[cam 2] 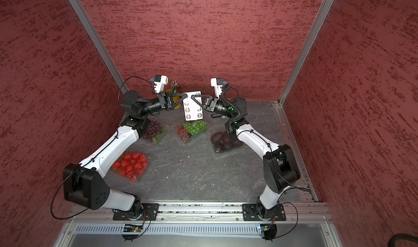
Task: Label fruit boxes
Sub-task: Adjust the label sticker.
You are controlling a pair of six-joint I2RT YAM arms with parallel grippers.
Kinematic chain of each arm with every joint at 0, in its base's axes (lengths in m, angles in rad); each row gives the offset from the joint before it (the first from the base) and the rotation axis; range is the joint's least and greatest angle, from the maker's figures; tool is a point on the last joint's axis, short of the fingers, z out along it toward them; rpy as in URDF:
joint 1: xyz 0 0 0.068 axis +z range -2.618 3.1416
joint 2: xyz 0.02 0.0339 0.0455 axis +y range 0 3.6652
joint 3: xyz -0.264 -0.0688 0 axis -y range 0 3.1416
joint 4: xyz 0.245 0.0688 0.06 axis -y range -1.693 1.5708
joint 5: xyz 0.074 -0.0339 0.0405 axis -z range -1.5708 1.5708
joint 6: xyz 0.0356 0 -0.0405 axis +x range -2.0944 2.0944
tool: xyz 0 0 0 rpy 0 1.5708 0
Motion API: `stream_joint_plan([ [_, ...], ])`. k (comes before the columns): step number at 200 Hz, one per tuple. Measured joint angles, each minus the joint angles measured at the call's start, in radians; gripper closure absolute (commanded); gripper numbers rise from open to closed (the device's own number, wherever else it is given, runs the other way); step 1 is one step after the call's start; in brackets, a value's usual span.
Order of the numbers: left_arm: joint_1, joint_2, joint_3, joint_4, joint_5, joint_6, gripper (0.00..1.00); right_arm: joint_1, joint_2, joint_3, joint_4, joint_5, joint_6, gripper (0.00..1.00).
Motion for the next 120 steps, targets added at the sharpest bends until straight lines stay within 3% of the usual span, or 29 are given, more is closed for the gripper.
stream_joint_plan([
  [120,-0.023,0.026,0.001,0.101,0.003,-0.066,1.00,0.002,0.000,0.000,0.021,-0.002,0.000,1.00],
])
